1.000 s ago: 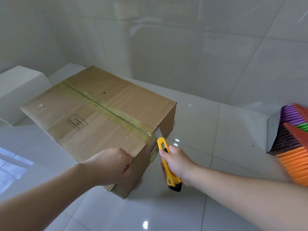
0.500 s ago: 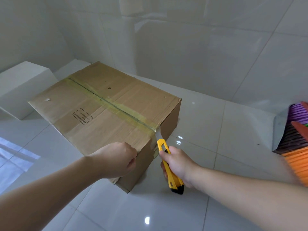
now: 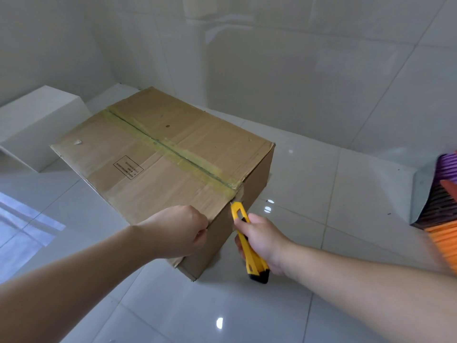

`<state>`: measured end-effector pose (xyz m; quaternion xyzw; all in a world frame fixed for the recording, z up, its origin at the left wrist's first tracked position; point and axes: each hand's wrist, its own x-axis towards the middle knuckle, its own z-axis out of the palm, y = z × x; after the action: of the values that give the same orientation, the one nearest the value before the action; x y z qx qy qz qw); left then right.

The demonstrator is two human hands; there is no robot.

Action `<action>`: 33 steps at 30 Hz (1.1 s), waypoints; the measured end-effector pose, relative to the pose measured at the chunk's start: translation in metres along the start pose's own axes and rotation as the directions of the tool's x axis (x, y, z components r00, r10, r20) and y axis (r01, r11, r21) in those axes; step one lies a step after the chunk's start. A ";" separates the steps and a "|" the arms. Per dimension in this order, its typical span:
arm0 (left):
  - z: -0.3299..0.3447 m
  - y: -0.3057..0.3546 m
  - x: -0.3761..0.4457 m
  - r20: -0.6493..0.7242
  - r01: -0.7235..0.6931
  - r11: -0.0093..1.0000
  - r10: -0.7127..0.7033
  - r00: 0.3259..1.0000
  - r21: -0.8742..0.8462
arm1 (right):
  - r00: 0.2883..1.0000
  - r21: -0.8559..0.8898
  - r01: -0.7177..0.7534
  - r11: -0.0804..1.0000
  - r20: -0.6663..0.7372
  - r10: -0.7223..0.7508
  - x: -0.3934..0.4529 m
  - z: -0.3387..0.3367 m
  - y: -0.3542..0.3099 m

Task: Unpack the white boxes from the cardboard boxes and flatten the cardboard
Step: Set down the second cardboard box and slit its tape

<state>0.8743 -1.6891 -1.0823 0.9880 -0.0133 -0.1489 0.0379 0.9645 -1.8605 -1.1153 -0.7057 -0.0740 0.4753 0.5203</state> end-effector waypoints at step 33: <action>-0.017 0.008 0.003 0.071 0.163 0.982 -0.170 0.983 0.093 | 0.739 -0.932 0.304 -0.199 0.362 -0.569 -0.029 -0.109 0.012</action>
<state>0.8822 -1.6961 -1.0659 0.9797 0.0615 -0.1899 -0.0184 1.0253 -1.9556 -1.1071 -0.8209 -0.5709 -0.0027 0.0104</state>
